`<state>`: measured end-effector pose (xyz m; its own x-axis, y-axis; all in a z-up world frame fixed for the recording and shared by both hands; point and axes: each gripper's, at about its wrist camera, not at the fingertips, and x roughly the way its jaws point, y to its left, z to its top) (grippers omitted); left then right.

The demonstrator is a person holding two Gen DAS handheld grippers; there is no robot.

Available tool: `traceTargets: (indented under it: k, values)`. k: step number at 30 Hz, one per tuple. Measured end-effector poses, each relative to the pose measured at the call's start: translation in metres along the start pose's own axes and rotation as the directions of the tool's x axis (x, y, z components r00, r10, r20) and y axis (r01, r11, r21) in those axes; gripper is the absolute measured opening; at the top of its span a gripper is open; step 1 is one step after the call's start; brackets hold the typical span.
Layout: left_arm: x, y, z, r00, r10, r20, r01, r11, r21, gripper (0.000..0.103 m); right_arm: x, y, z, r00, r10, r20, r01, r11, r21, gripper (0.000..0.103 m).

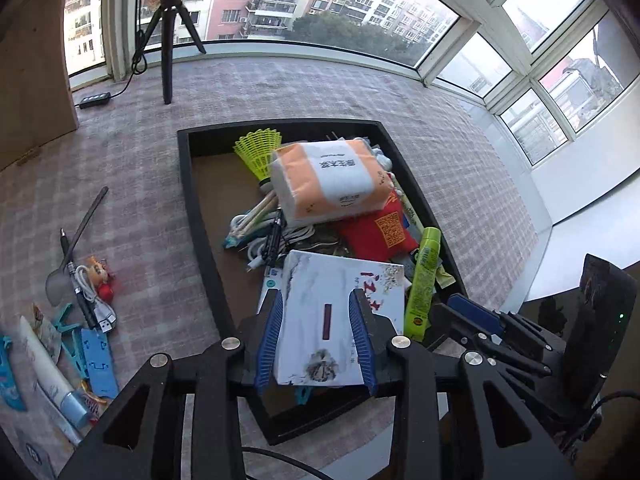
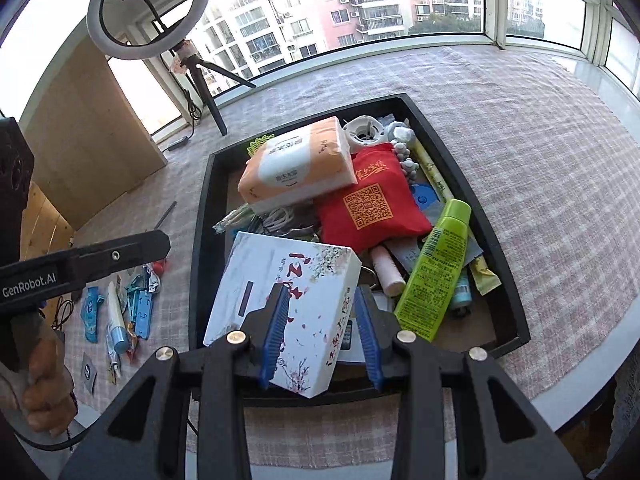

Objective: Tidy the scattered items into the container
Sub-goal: 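Move the left tool to the grey spoon while the right tool approaches the doll keychain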

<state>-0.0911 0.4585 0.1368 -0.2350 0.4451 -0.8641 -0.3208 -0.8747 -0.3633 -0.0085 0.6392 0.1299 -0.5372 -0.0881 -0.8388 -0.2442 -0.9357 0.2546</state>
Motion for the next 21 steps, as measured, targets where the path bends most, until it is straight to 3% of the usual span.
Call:
traceTargets:
  k: [5, 11, 15, 21]
  values:
    - [-0.021, 0.084, -0.031, 0.997, 0.081, 0.001, -0.08, 0.985, -0.154, 0.035, 0.014, 0.03, 0.003, 0.996, 0.08, -0.045, -0.082, 0.996, -0.047, 0.034]
    - [-0.049, 0.174, -0.065, 0.985, 0.172, 0.001, -0.161, 0.925, -0.344, 0.035, 0.035, 0.076, 0.004, 0.984, 0.147, -0.104, -0.159, 0.98, -0.118, 0.034]
    - [-0.058, 0.213, -0.082, 0.98, 0.196, -0.012, -0.183, 0.887, -0.423, 0.038, 0.05, 0.111, -0.001, 0.974, 0.175, -0.142, -0.2, 0.962, -0.186, 0.035]
    - [-0.054, 0.241, -0.093, 0.98, 0.196, -0.043, -0.191, 0.855, -0.483, 0.049, 0.081, 0.154, -0.018, 0.945, 0.216, -0.246, -0.268, 0.942, -0.203, 0.046]
